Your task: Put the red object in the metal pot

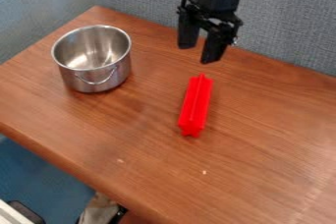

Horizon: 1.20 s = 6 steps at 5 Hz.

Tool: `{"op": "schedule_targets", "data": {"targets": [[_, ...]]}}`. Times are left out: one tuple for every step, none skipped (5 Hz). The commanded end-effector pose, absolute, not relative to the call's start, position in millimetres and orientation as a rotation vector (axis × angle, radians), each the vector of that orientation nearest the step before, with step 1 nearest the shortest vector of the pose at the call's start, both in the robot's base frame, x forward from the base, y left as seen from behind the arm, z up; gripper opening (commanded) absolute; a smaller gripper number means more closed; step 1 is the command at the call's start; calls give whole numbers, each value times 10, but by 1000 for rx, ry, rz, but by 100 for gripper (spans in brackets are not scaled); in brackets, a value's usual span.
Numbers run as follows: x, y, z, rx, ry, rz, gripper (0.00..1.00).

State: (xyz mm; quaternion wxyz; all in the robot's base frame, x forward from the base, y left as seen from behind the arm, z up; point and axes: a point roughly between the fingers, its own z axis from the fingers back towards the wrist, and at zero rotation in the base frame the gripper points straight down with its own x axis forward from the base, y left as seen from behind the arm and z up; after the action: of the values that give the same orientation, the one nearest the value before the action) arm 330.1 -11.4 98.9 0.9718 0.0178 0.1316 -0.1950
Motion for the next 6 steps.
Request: {"op": "schedule_targets", "data": {"targets": [[3258,-247,1282,69,180,-449,100],[3272,-122,1093,55,194,-361,100],[3270,21,913,40,206,-262,100],[3279,41,1025,58,214,-385,100],[3369,34,1171,73,221,-518,0],[3367,-13,1284,91,217,-649,100]]}}
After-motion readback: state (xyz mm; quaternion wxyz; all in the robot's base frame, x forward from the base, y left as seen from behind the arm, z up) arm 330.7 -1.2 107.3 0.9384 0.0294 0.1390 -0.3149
